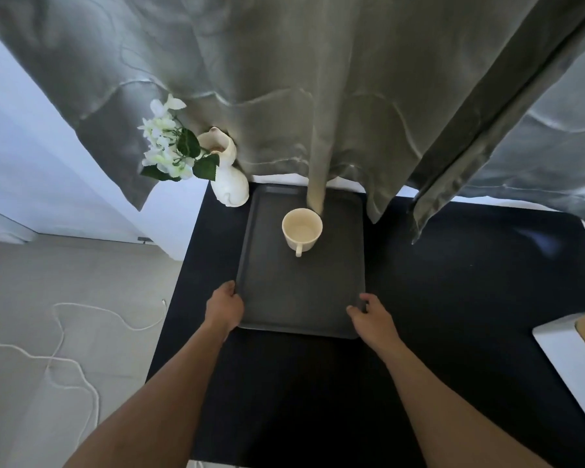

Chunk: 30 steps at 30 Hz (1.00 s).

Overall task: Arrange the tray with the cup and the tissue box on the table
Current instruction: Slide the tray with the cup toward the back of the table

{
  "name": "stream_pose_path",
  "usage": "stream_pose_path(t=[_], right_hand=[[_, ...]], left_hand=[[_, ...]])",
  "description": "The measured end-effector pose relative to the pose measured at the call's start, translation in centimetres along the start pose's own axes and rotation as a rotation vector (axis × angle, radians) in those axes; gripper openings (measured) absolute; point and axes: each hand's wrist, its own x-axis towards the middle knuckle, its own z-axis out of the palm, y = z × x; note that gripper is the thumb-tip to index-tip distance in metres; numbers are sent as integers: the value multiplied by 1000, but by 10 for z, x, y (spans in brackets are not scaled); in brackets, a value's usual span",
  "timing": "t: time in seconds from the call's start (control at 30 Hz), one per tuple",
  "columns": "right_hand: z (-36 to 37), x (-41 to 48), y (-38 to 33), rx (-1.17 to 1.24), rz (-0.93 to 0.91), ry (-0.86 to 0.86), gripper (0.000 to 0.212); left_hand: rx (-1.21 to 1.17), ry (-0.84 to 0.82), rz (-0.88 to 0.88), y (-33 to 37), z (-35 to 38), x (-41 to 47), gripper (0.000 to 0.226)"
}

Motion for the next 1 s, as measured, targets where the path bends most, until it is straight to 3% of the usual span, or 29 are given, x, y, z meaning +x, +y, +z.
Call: stream_pose_path(t=[0.5,0.77,1.0], right_hand=[[-17,9,6,-58,-105,-82,59],[-8,-8,8,62,-80,-137,65],[-14,-36,7,-78,-160,-114,62]], left_hand=[[-63,116,48,-3,21,-4,49],[-46,-19,75,6,9,3,63],[101,48,239,9,9,-44,58]])
